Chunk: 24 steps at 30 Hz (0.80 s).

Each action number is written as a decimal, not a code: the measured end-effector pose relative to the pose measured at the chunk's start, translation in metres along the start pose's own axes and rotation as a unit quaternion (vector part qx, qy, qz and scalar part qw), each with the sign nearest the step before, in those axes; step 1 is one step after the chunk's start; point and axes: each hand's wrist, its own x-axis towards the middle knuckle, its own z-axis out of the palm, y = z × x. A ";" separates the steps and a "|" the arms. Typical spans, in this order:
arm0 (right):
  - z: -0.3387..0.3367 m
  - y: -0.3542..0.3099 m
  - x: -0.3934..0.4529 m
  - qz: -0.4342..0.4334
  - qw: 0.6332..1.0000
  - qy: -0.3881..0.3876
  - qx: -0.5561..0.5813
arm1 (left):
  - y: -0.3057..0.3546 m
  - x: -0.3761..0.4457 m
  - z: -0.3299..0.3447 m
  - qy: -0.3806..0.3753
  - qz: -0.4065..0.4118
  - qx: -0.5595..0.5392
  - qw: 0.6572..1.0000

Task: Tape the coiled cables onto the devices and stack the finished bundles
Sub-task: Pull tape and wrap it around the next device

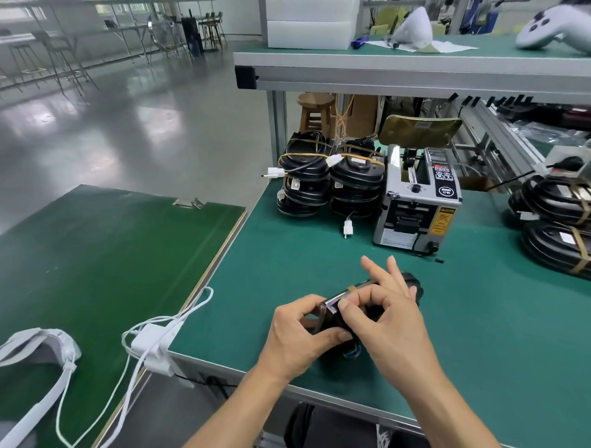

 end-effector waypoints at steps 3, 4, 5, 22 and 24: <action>0.001 0.001 0.000 0.000 1.000 0.002 -0.002 | 0.002 0.000 0.000 0.000 -0.004 0.000 1.000; 0.001 0.001 0.000 0.000 1.000 0.003 -0.003 | 0.003 -0.001 0.000 0.001 -0.004 0.000 1.000; 0.002 0.001 0.000 -0.001 1.000 0.005 -0.006 | 0.003 -0.001 0.000 0.000 -0.004 -0.002 1.000; 0.010 0.003 -0.005 -0.014 0.999 0.052 -0.011 | 0.012 -0.003 0.001 -0.002 0.005 -0.005 1.000; 0.012 0.003 -0.005 -0.007 0.998 0.057 0.004 | 0.012 -0.003 0.001 -0.003 0.008 -0.008 1.000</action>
